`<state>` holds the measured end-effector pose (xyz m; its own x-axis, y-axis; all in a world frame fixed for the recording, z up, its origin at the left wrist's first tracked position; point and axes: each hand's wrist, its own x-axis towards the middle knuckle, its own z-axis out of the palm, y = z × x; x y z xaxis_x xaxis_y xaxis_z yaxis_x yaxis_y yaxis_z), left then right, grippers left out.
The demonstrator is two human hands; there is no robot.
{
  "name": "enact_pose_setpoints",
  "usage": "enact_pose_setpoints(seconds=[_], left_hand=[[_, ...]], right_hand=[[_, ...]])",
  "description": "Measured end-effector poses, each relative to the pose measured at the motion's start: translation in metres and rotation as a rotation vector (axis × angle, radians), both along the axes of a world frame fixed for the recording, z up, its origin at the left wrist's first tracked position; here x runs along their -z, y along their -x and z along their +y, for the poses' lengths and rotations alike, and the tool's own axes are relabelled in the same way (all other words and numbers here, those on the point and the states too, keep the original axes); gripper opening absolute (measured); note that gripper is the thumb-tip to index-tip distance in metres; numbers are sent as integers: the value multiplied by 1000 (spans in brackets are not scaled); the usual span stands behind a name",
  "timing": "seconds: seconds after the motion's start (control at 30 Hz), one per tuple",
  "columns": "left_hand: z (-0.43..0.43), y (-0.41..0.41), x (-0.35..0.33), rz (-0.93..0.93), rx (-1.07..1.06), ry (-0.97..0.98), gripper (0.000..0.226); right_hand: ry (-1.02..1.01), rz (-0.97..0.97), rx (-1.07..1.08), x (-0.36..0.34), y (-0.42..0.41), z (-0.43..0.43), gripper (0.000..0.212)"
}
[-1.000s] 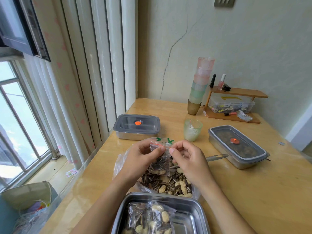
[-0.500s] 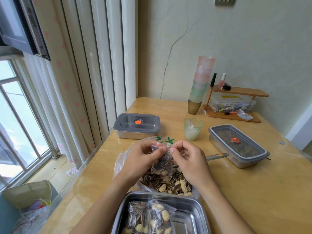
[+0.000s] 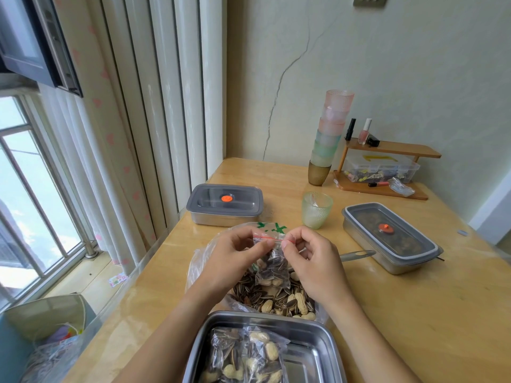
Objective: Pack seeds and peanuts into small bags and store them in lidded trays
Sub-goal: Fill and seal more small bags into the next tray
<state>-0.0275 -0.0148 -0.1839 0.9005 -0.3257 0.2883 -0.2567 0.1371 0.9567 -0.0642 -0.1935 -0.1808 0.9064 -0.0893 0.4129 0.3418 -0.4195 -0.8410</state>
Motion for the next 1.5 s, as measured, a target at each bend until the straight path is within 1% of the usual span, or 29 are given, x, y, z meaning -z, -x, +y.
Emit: enact_pose_setpoints(seconds=[0.17, 0.27, 0.33, 0.4, 0.5, 0.77, 0.93, 1.1, 1.23, 1.4, 1.5], left_hand=[[1, -2, 0, 60, -35, 64, 19], [1, -3, 2, 58, -48, 46, 21], [1, -3, 3, 52, -54, 35, 21], [2, -2, 3, 44, -51, 21, 17], [2, -1, 4, 7, -57, -20, 13], [0, 1, 2, -59, -68, -74, 11], [0, 0, 3, -79, -81, -105, 11], [1, 2, 2, -109, -48, -133, 7], [-1, 3, 0, -121, -37, -150, 5], [1, 1, 1, -143, -60, -148, 6], [1, 1, 0, -156, -52, -152, 6]], right_hand=[[-17, -2, 32, -3, -2, -7, 20], [-22, 26, 24, -4, -1, -8, 19], [-28, 41, 0, -4, 0, -7, 14], [-31, 62, -22, -4, 0, -6, 8], [-3, 80, -44, -4, 2, -3, 8], [3, 50, -49, -4, 3, -2, 17], [22, 44, -41, -2, 1, -1, 16], [28, 10, -37, 2, 0, 1, 6], [55, -15, -36, 2, 0, 0, 16], [88, -37, -39, 2, -1, 0, 12], [143, -66, -28, 1, -1, 0, 15]])
